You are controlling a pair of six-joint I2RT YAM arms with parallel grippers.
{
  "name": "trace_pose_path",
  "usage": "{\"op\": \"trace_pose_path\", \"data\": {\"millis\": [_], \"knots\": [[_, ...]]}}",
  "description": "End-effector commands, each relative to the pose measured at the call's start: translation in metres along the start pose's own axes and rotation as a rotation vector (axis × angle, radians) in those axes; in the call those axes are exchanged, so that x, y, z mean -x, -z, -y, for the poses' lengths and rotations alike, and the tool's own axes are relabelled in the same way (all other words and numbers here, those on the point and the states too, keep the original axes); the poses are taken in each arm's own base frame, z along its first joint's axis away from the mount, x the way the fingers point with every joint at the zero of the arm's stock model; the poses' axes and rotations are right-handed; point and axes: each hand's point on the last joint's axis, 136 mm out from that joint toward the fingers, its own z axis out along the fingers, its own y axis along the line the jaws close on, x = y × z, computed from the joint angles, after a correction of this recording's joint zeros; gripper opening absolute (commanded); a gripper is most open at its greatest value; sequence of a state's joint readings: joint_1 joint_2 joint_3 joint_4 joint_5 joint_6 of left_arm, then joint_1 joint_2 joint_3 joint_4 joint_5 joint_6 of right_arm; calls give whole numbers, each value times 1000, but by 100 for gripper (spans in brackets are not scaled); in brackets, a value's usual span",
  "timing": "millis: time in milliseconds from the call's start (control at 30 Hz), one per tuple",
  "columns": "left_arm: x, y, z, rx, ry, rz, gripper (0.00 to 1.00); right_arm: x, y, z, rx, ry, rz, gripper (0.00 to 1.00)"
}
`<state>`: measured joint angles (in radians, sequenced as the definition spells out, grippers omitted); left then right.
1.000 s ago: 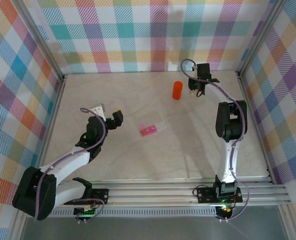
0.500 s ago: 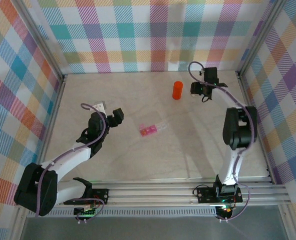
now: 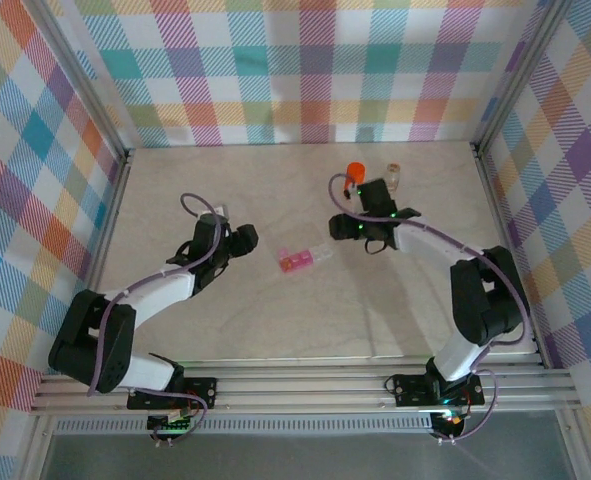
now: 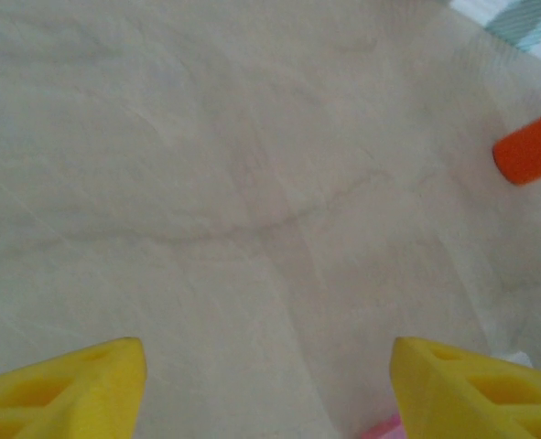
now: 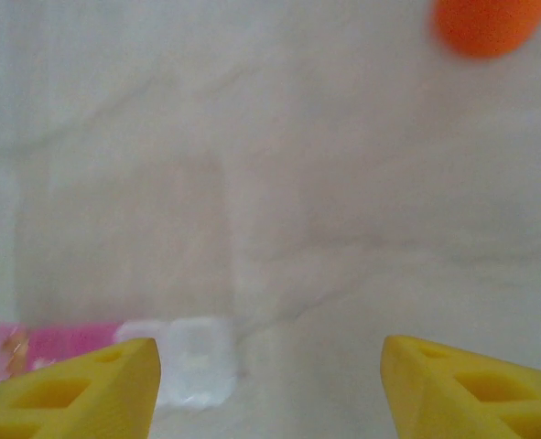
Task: Sort the pills into containers
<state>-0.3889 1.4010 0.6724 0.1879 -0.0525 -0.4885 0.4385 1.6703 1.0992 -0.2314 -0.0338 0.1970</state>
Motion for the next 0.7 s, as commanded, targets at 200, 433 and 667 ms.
{"op": "trace_pose_path", "data": {"millis": [200, 433, 667], "knots": [[-15, -10, 13, -64, 80, -74, 64, -31, -45, -29, 131, 5, -115, 66], [-17, -15, 13, -36, 69, -93, 62, -47, -56, -43, 162, 40, -164, 65], [-23, -28, 22, -38, 56, -147, 57, -57, -62, -54, 187, 108, -192, 61]]}}
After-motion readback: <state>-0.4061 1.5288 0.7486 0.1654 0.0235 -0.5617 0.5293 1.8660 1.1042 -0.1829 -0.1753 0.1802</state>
